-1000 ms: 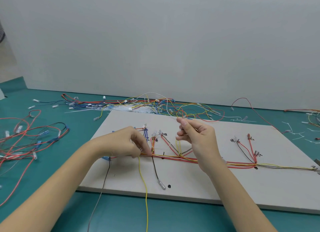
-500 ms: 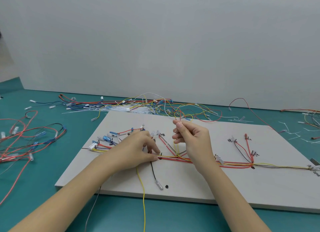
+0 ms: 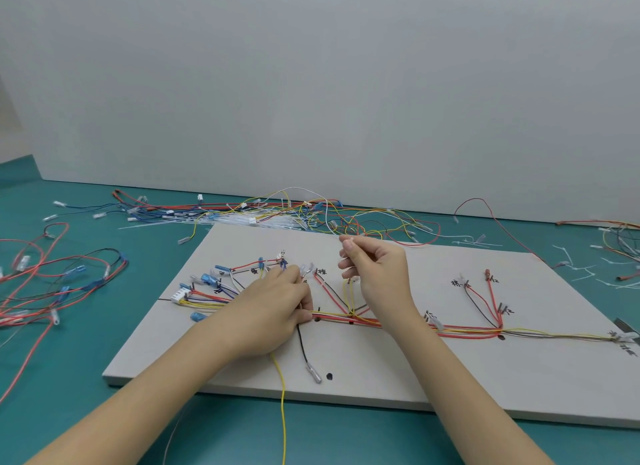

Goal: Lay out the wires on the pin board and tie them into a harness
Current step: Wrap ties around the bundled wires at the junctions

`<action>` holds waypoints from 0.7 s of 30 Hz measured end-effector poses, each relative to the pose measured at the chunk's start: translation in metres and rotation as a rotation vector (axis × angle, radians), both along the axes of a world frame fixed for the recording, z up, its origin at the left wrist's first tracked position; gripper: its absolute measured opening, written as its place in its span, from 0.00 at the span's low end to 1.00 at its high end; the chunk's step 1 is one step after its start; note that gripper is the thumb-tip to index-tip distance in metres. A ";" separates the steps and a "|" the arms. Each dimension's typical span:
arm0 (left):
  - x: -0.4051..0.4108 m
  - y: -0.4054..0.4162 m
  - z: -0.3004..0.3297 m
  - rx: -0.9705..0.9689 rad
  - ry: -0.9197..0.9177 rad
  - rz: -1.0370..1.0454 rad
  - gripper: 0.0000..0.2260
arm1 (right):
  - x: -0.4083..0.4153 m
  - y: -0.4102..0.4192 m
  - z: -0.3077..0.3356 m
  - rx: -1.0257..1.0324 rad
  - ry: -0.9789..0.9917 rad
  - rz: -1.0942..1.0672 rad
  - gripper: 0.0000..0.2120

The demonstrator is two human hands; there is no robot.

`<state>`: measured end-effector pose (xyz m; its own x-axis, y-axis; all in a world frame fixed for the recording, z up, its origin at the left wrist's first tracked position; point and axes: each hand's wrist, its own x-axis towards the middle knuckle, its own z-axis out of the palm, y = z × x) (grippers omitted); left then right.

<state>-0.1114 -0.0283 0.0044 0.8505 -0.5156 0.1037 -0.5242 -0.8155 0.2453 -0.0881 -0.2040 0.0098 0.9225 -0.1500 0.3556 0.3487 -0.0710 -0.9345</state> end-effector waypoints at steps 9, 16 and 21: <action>0.002 0.001 0.001 -0.024 0.067 -0.006 0.04 | 0.009 0.004 -0.017 -0.163 0.068 -0.047 0.09; 0.002 0.002 0.001 -0.033 0.071 -0.003 0.05 | 0.012 -0.005 -0.009 -0.094 0.023 -0.113 0.06; 0.002 0.001 0.000 -0.034 0.050 -0.007 0.04 | 0.003 0.004 -0.014 -0.089 0.107 0.064 0.08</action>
